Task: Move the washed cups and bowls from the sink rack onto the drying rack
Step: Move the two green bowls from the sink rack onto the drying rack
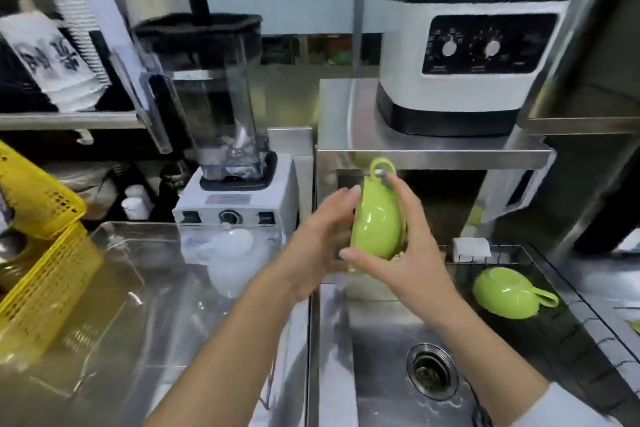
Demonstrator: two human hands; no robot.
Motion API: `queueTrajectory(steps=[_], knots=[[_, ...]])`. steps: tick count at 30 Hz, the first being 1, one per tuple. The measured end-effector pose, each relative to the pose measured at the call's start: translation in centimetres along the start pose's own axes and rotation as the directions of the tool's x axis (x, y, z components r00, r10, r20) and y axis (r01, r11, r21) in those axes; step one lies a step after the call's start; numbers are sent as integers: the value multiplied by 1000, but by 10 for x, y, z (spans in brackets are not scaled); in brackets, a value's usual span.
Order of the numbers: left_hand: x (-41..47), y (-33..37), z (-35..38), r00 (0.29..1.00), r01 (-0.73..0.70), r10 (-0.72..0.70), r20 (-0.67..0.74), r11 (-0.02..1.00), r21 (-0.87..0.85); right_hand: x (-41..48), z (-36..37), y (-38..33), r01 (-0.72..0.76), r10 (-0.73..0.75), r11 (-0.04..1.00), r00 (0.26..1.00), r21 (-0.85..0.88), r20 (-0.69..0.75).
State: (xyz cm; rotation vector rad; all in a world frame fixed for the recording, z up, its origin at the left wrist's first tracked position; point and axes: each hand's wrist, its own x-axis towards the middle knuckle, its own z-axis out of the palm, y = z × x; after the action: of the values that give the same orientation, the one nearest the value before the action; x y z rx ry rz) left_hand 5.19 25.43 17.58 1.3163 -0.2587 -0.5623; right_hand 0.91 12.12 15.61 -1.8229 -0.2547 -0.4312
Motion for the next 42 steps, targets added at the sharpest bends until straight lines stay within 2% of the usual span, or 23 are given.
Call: queueTrajectory(steps=[3, 7, 11, 18, 21, 23, 24, 27, 28, 29, 34, 37, 40, 42], knots=[[-26, 12, -25, 988, -152, 150, -32, 987, -51, 8, 41, -22, 106, -88, 978, 990, -180, 108], [-56, 26, -68, 939, -270, 247, -239, 960, -71, 18, 98, -50, 203, -138, 912, 970, -357, 201], [-86, 38, -122, 909, -246, 173, -380, 957, -153, 24, 151, -76, 310, -167, 837, 930, -452, 328], [-125, 23, -189, 894, -266, 46, -445, 855, -446, 24, 228, -79, 385, -181, 771, 896, -507, 406], [-138, 11, -210, 872, -254, -24, -489, 832, -494, 18, 254, -71, 394, -151, 771, 876, -500, 457], [-143, 4, -221, 807, -270, -37, -590, 865, -423, 11, 269, -63, 390, -139, 773, 874, -500, 466], [-144, 0, -224, 750, -274, -13, -661, 904, -328, 7, 275, -59, 391, -135, 763, 875, -515, 465], [-149, -5, -229, 510, -172, 121, -851, 984, 37, -3, 289, -52, 421, -122, 693, 868, -585, 481], [-151, -6, -229, 466, -147, 184, -866, 981, 129, -6, 293, -50, 447, -132, 659, 861, -605, 491], [-151, -8, -231, 451, -125, 237, -860, 971, 202, -9, 296, -50, 466, -140, 631, 855, -621, 499], [-150, -18, -242, 463, 43, 296, -835, 934, 354, -14, 308, -47, 468, -180, 607, 868, -642, 462], [-151, -25, -241, 503, 103, 288, -815, 916, 387, -16, 307, -44, 478, -214, 607, 868, -635, 448], [-147, -32, -243, 569, 201, 328, -754, 833, 515, -17, 304, -42, 476, -171, 587, 863, -654, 475], [-146, -31, -242, 578, 205, 334, -745, 823, 529, -18, 302, -43, 473, -128, 598, 854, -647, 505]])
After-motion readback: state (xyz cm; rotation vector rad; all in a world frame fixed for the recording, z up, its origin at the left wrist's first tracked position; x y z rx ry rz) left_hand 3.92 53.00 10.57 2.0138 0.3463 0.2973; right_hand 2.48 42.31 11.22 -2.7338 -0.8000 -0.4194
